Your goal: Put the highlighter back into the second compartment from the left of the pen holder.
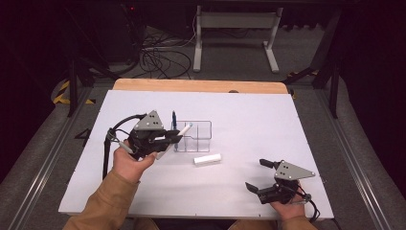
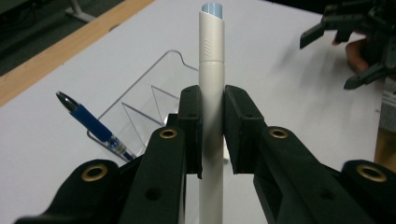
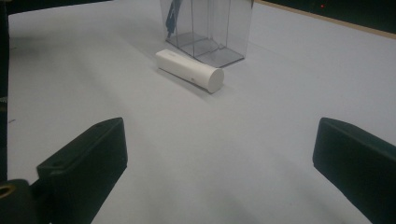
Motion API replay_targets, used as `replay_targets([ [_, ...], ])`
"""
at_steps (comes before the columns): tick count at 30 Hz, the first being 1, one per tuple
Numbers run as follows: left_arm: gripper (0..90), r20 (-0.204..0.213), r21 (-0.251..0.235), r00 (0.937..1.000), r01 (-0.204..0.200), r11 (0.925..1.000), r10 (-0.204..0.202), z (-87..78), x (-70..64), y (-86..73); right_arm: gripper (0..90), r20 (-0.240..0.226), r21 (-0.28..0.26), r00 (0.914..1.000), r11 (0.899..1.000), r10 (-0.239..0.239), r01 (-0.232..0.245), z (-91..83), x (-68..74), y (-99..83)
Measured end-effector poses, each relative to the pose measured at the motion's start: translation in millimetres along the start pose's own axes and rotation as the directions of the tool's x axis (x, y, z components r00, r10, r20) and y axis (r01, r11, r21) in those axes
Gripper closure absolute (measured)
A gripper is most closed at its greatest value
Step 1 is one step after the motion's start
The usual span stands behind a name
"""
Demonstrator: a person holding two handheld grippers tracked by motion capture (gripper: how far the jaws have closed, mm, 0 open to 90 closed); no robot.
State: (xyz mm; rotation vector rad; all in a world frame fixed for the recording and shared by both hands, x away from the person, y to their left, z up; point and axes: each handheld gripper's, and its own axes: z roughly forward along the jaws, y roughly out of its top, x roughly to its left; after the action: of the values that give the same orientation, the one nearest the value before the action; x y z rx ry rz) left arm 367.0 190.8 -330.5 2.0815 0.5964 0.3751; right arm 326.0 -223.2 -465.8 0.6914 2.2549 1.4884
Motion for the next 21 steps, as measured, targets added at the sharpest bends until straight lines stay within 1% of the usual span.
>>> replay_targets([
  [5, 78.1, 0.005, -0.069, 0.9999, 0.012, 0.9975, -0.012, -0.5, 3.4, 3.1, 3.7, 0.001, 0.000, 1.0000, 1.000, 0.001, -0.001, 0.0, -0.1, 0.0],
  [9, 78.1, 0.020, -0.125, 0.9992, 0.036, 0.9914, -0.034, 0.1, 9.3, 3.5, 3.7, 0.002, 0.000, 1.0000, 1.000, 0.001, -0.001, 0.0, -0.1, 0.0],
  [11, 78.1, 0.022, -0.143, 0.9986, 0.052, 0.9884, -0.049, 1.2, 11.8, 4.0, 3.7, 0.002, 0.001, 1.0000, 1.000, 0.000, 0.000, 0.1, 0.0, -0.1],
  [12, 78.0, 0.023, -0.144, 0.9986, 0.050, 0.9883, -0.047, 2.5, 13.7, 4.4, 3.7, 0.002, 0.001, 1.0000, 1.000, 0.001, -0.001, 0.2, 0.1, -0.1],
  [13, 78.0, 0.025, -0.147, 0.9979, 0.063, 0.9871, -0.060, 3.8, 14.8, 4.4, 3.7, 0.002, 0.001, 1.0000, 1.000, 0.000, 0.000, 0.2, 0.1, -0.1],
  [15, 78.0, 0.026, -0.163, 0.9973, 0.072, 0.9841, -0.068, 6.1, 17.8, 4.6, 3.7, 0.002, 0.001, 1.0000, 1.000, 0.001, -0.001, 0.1, 0.1, -0.1],
  [17, 78.0, 0.038, -0.177, 0.9962, 0.083, 0.9806, -0.078, 8.1, 21.3, 4.9, 3.7, 0.003, 0.001, 1.0000, 1.000, 0.001, -0.001, 0.2, 0.1, -0.1],
  [19, 78.0, 0.057, -0.195, 0.9936, 0.107, 0.9750, -0.098, 10.5, 23.7, 5.3, 3.7, 0.003, 0.001, 1.0000, 1.000, 0.002, -0.002, 0.2, 0.1, -0.1],
  [21, 78.0, 0.063, -0.207, 0.9931, 0.110, 0.9721, -0.099, 13.0, 26.2, 6.2, 3.7, 0.003, 0.001, 1.0000, 1.000, 0.002, -0.002, 0.2, 0.1, -0.1],
])
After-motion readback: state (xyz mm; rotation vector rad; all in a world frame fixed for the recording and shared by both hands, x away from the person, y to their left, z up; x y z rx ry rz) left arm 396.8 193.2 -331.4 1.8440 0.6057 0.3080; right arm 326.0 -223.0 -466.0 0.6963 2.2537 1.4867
